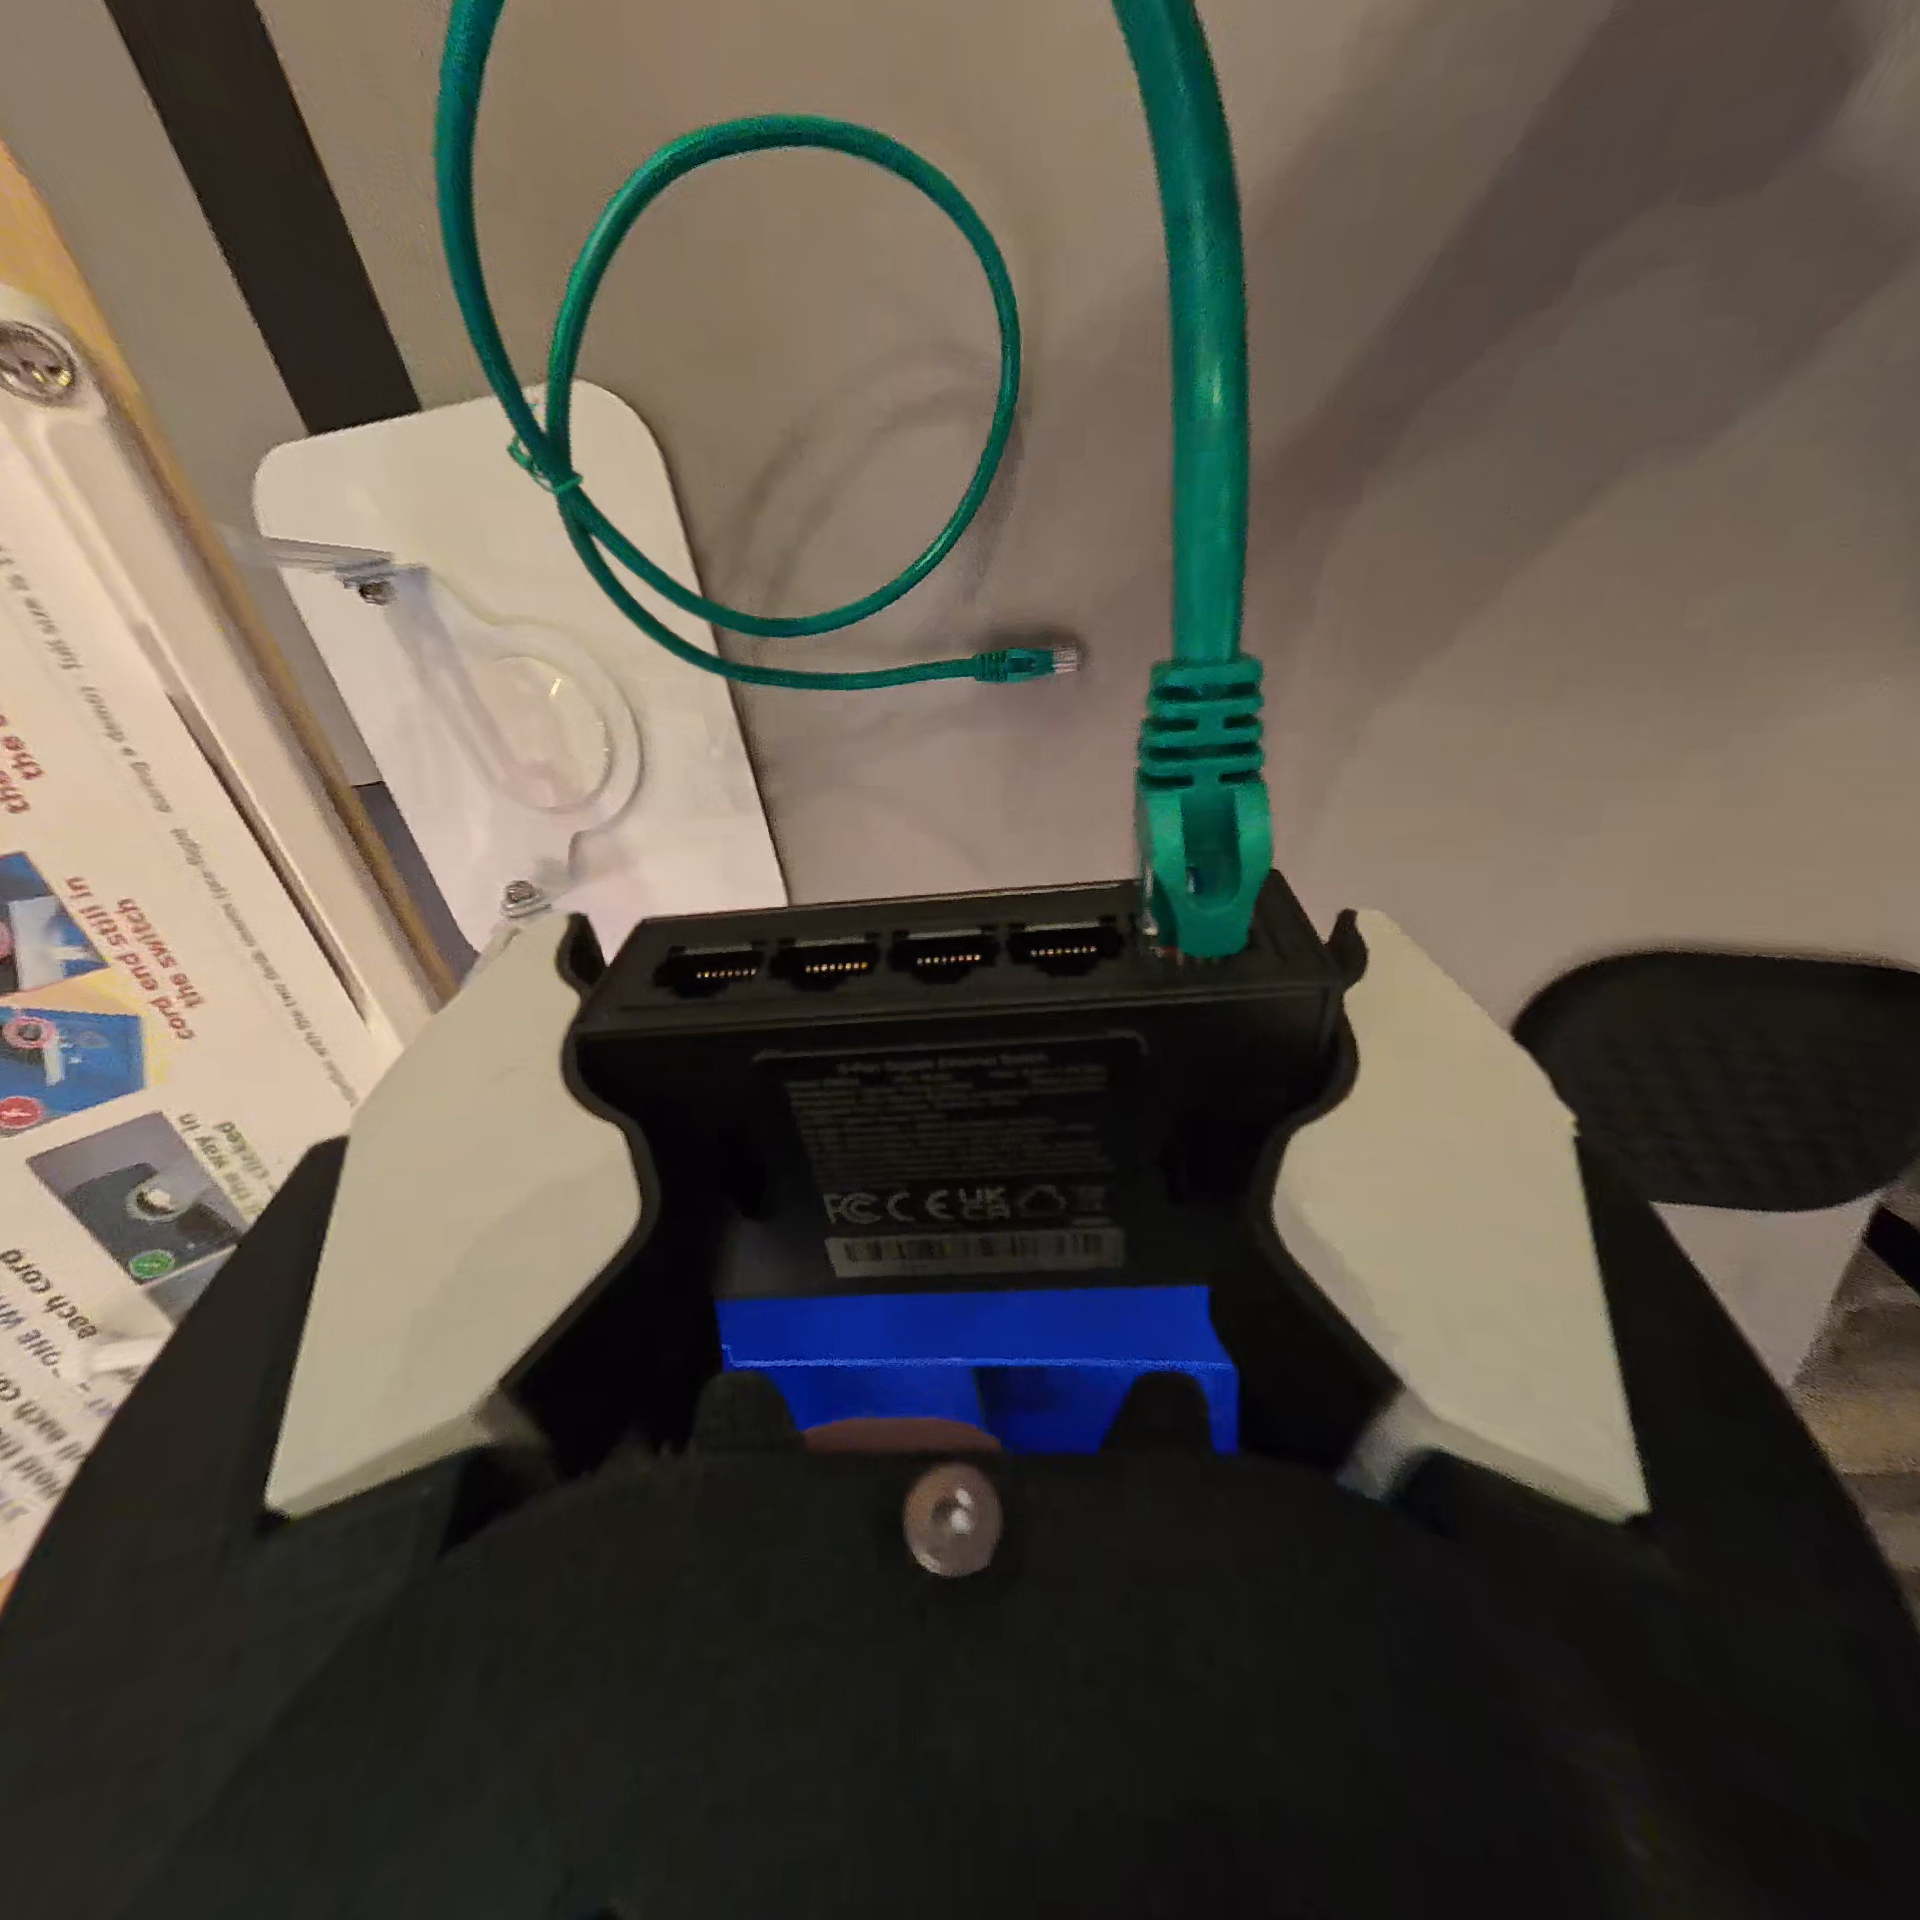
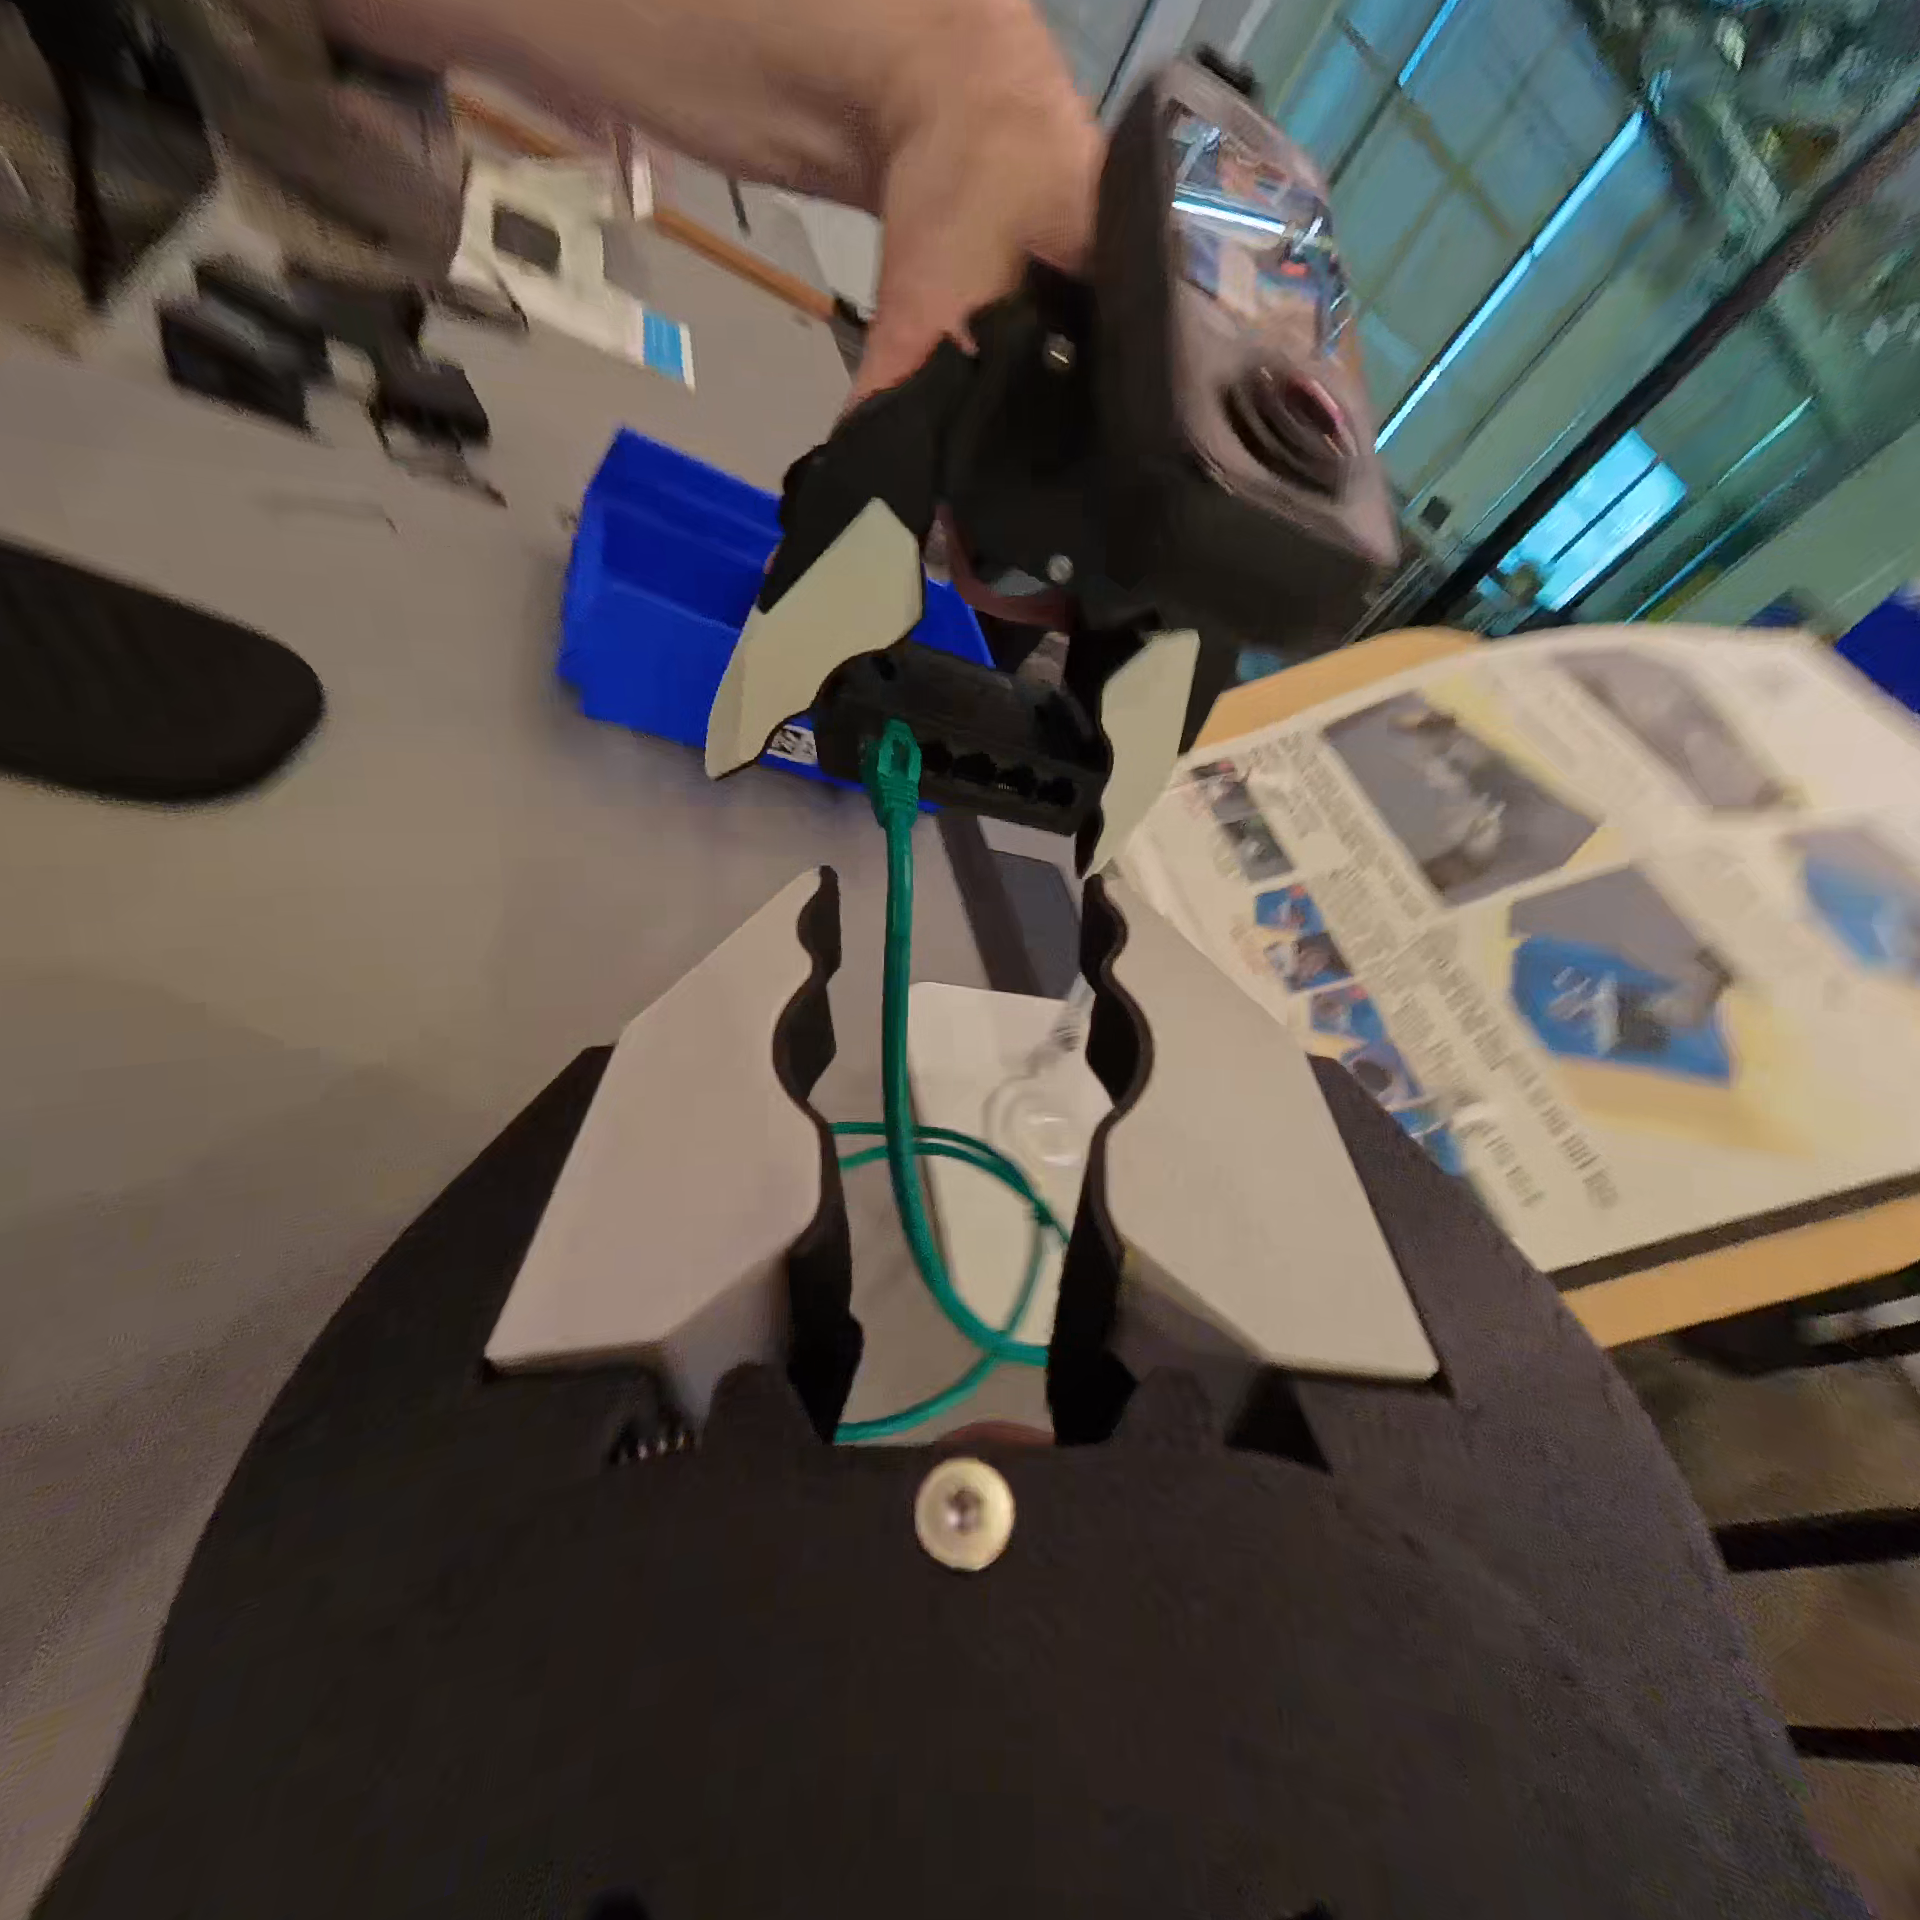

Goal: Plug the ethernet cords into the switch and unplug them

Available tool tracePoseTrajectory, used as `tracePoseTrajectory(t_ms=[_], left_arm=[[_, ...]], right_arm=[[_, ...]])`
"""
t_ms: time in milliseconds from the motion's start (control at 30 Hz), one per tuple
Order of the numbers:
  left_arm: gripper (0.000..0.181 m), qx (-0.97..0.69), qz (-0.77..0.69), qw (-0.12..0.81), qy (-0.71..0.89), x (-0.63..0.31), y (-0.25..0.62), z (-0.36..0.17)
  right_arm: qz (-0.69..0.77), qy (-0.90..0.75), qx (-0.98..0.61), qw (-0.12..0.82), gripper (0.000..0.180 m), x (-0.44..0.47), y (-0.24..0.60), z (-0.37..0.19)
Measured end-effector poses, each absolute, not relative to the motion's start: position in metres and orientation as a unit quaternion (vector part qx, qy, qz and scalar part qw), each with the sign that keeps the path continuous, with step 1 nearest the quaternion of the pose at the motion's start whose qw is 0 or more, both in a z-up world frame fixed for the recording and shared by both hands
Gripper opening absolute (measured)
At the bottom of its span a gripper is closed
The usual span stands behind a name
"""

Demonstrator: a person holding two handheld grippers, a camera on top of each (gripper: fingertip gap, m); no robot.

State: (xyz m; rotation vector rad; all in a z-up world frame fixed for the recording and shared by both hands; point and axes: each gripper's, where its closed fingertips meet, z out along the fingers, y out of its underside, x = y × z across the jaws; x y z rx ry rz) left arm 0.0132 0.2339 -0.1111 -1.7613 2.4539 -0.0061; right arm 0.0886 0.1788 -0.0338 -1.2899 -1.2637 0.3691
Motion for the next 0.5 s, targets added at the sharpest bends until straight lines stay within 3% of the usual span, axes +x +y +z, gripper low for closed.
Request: tracePoseTrajectory(t_ms=[233, 500], left_arm=[[0.126, -0.593, -0.025, 0.024, 0.804, -0.002, 0.224, -0.094], [0.126, -0.611, -0.044, -0.013, 0.79, -0.018, 0.217, -0.062]], right_arm=[[-0.058, -0.664, -0.424, 0.613, 0.059, 0.038, 0.171, -0.015], [-0.103, -0.671, -0.375, 0.631, 0.046, 0.02, 0.177, -0.005]])
